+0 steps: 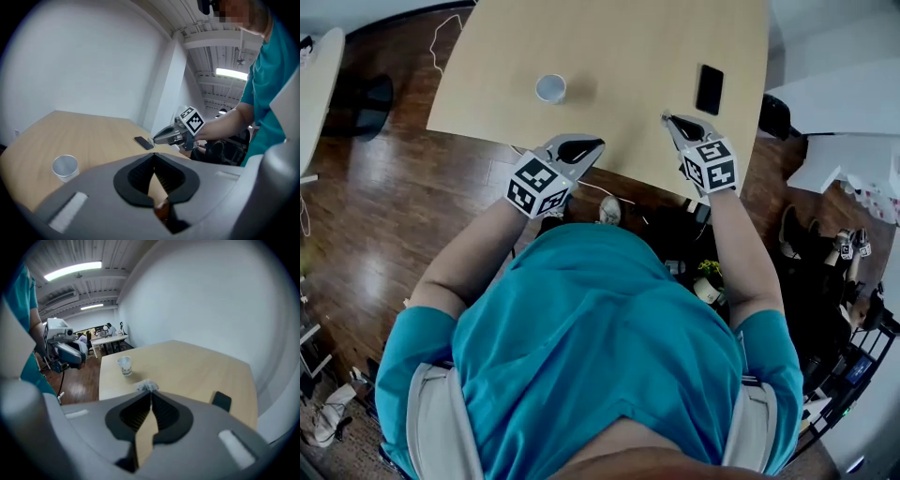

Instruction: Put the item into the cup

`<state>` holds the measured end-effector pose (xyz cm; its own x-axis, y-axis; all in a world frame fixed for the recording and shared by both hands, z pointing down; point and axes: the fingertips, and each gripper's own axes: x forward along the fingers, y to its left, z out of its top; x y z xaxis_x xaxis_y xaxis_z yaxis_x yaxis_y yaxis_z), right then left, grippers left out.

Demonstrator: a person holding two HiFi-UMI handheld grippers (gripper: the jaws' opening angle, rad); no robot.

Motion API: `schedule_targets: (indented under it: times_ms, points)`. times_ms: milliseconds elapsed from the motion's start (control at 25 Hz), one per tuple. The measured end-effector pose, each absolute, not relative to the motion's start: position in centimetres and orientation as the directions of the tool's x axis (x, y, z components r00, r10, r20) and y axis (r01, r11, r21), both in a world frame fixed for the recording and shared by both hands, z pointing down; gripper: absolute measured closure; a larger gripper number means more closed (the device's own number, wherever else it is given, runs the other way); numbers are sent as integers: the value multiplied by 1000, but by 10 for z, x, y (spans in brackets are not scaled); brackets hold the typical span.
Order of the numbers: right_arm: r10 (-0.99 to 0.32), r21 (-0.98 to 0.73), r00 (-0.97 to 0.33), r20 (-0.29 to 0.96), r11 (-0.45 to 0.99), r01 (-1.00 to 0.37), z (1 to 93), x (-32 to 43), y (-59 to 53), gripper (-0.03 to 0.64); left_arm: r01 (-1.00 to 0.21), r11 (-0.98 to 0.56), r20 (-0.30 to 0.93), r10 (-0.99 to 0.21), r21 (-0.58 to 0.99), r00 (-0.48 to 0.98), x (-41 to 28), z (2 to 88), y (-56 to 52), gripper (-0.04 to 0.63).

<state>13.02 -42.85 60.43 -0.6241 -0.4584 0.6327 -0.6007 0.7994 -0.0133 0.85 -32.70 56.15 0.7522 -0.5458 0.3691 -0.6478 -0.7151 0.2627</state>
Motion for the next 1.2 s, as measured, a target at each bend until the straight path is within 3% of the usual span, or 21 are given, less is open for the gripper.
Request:
schedule_targets:
  times_ms: [640,1200]
  points:
    - [-302,-2,-710,636,919,-394,596,-70,-441,604,-794,-539,358,-709,280,607,-153,573,-345,591]
    - [-281,0,-681,676,925,-381,619,-130,-448,603,-819,-490,365,-734,300,573,-218,582,-335,591]
